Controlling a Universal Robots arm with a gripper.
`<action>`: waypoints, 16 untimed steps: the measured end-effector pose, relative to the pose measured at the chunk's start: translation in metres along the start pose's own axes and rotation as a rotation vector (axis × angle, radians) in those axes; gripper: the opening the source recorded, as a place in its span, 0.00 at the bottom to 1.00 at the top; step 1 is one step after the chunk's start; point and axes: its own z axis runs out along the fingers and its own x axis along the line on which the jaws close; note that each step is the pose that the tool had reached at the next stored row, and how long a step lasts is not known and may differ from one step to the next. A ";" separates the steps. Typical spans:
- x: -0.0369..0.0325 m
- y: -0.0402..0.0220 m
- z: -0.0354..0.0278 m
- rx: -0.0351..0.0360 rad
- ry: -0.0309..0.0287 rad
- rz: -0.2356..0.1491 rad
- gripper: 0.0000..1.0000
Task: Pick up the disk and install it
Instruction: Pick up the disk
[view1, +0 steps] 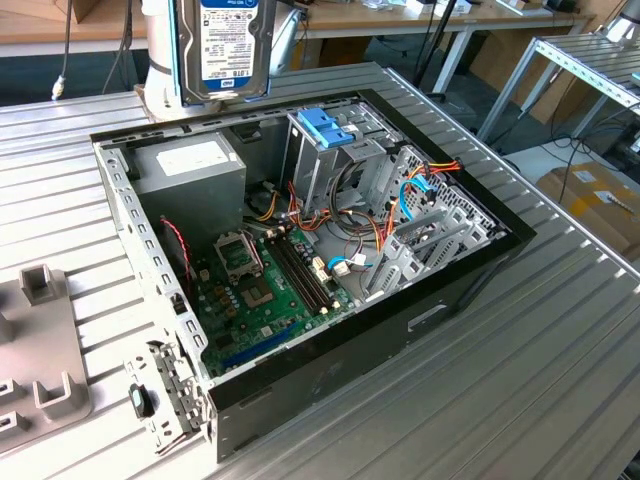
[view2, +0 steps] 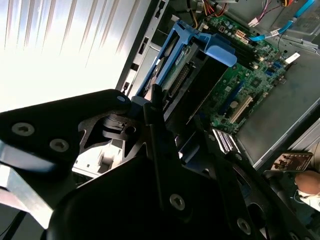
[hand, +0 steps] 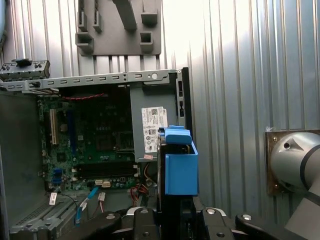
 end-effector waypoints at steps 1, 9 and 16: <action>0.0000 -0.0002 0.0000 0.0000 0.0000 0.000 0.35; -0.0001 -0.0017 0.0000 0.0000 0.0000 0.000 0.35; -0.0002 -0.0027 0.0000 0.0000 0.0000 0.000 0.35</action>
